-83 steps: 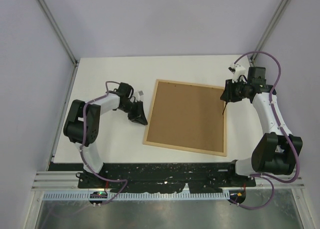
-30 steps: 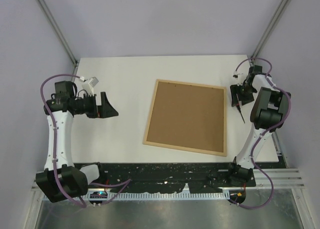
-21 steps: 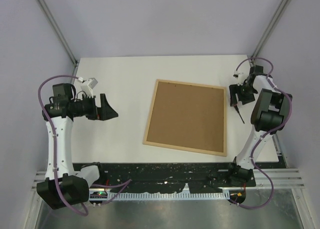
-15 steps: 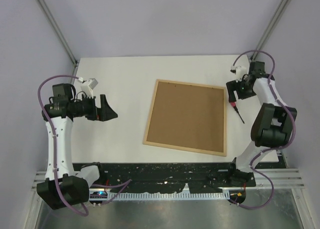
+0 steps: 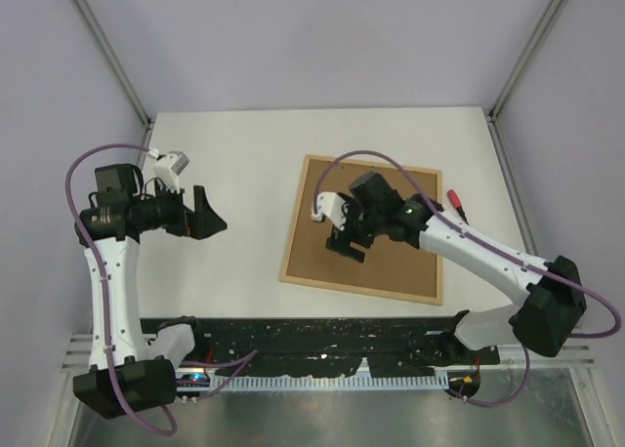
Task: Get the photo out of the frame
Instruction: Turn over the photo frame at the center of the board.
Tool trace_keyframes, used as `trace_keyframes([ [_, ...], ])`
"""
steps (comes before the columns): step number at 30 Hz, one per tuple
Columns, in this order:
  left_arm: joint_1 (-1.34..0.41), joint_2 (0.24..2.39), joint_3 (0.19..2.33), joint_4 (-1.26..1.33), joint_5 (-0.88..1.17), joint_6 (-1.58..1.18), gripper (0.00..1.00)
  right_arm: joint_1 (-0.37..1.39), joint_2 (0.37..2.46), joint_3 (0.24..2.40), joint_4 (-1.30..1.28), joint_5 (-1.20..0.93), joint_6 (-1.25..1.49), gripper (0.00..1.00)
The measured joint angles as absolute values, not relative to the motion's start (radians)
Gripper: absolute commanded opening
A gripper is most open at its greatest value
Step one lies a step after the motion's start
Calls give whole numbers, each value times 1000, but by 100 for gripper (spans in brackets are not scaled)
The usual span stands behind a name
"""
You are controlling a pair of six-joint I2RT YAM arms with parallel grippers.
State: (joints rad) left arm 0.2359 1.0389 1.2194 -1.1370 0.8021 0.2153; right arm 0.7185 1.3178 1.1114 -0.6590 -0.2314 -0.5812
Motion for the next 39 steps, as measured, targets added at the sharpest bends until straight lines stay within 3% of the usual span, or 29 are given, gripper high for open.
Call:
trace_keyframes([
  [7, 254, 955, 1172, -1101, 777, 212, 100, 978, 1513, 1060, -580, -154, -542, 83],
  [27, 293, 896, 1119, -1048, 797, 191, 100, 1103, 1706, 1028, -505, -59, -455, 77],
  [31, 293, 886, 1119, -1044, 812, 191, 100, 1103, 1716, 1029, -492, -30, -457, 67],
  [35, 294, 885, 1119, -1044, 826, 191, 100, 1097, 1732, 1044, -491, -20, -467, 45],
  [37, 295, 885, 1119, -1044, 838, 192, 100, 1088, 1743, 1061, -499, -15, -474, 42],
  [39, 295, 885, 1119, -1044, 850, 194, 100, 1078, 1750, 1072, -506, -32, -471, 31],
])
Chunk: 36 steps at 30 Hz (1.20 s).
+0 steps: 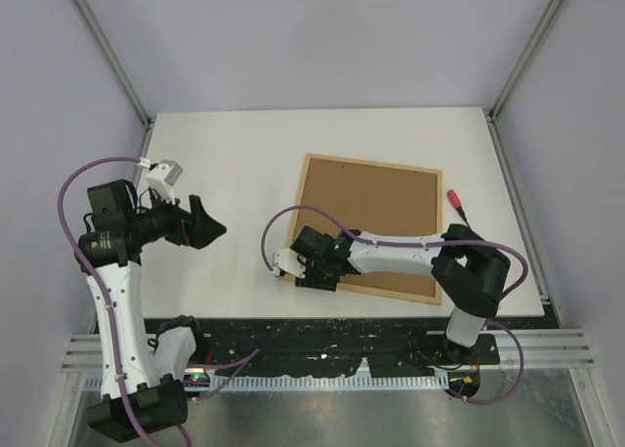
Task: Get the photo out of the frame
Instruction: Turn over the photo frame at the center of the board.
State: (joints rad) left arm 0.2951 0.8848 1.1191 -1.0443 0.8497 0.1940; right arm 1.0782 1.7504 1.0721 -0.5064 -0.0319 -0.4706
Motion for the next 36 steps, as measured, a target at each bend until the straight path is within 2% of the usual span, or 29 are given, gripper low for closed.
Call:
trace_keyframes([
  [1, 295, 884, 1119, -1044, 858, 196, 100, 1078, 1752, 1075, -508, -39, -471, 26],
  [2, 295, 883, 1119, -1044, 865, 198, 100, 1078, 1752, 1077, -511, -46, -470, 17],
  [4, 295, 878, 1119, -1045, 883, 207, 100, 1079, 1752, 1081, -519, -59, -477, 8],
  [11, 295, 867, 1119, -1055, 960, 314, 100, 1058, 1752, 1098, -554, -129, -482, 8],
  [19, 295, 855, 1094, -1051, 1004, 465, 100, 959, 1744, 1168, -715, -311, -507, 8],
  [26, 289, 838, 1077, -1051, 1047, 575, 100, 939, 1732, 1172, -743, -353, -525, 8],
  [36, 214, 545, 768, -899, 1011, 793, 100, 932, 1733, 1180, -755, -388, -525, 8],
])
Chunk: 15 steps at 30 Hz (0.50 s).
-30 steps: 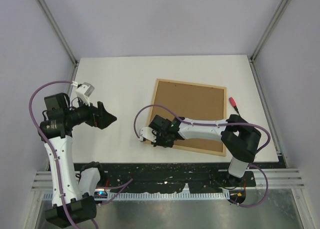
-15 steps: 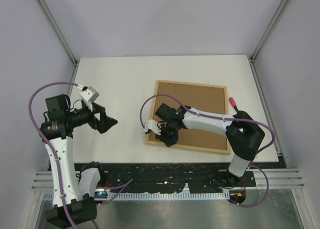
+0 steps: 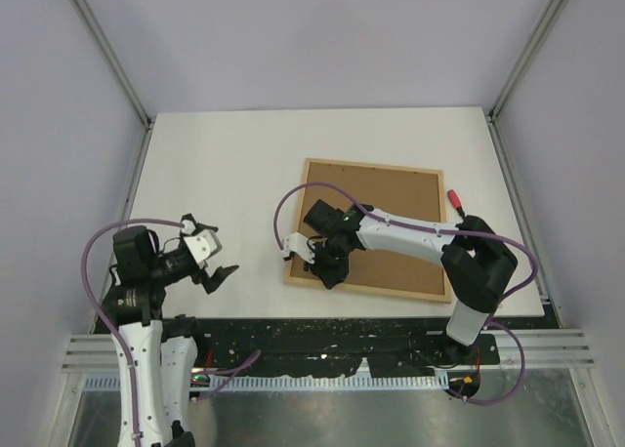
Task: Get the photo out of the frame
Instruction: Turn over the photo frame at the center of the board.
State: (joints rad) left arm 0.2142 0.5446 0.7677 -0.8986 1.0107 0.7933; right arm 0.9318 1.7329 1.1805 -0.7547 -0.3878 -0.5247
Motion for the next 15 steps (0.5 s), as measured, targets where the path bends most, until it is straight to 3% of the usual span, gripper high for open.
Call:
trace_keyframes([
  [9, 133, 524, 632, -736, 922, 968, 100, 882, 1750, 1267, -805, -477, -517, 8],
  [15, 99, 443, 632, -785, 807, 1258, 100, 822, 1797, 1353, -856, -537, -517, 8],
])
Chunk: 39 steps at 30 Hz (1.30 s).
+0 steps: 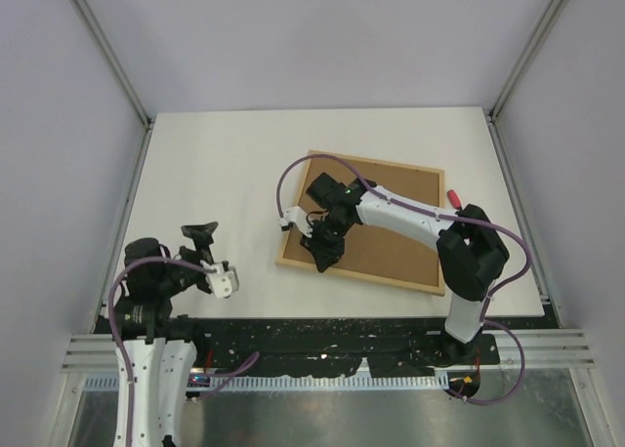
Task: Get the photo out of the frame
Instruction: Turn over the photo frame at the center of the board.
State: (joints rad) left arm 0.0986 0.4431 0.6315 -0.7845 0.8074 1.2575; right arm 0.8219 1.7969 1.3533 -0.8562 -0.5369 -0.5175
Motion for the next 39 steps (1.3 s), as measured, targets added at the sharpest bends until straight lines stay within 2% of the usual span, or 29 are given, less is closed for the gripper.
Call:
trace_keyframes([
  [6, -27, 264, 600, -824, 808, 1498, 100, 787, 1837, 1422, -884, -577, -516, 8],
  [12, -201, 196, 357, -756, 799, 1615, 100, 770, 1864, 1465, -904, -601, -516, 8],
  [15, -320, 257, 294, -669, 743, 1598, 100, 765, 1865, 1470, -911, -608, -516, 8],
  [19, -505, 448, 302, -451, 628, 1522, 100, 761, 1865, 1478, -918, -615, -516, 8],
  [29, -655, 668, 316, -194, 443, 1472, 99, 754, 1863, 1500, -934, -635, -511, 8],
  [32, -669, 731, 335, -155, 405, 1470, 93, 751, 1856, 1500, -936, -645, -509, 8],
  [39, -695, 852, 369, -45, 352, 1470, 67, 748, 1792, 1486, -938, -672, -504, 8],
])
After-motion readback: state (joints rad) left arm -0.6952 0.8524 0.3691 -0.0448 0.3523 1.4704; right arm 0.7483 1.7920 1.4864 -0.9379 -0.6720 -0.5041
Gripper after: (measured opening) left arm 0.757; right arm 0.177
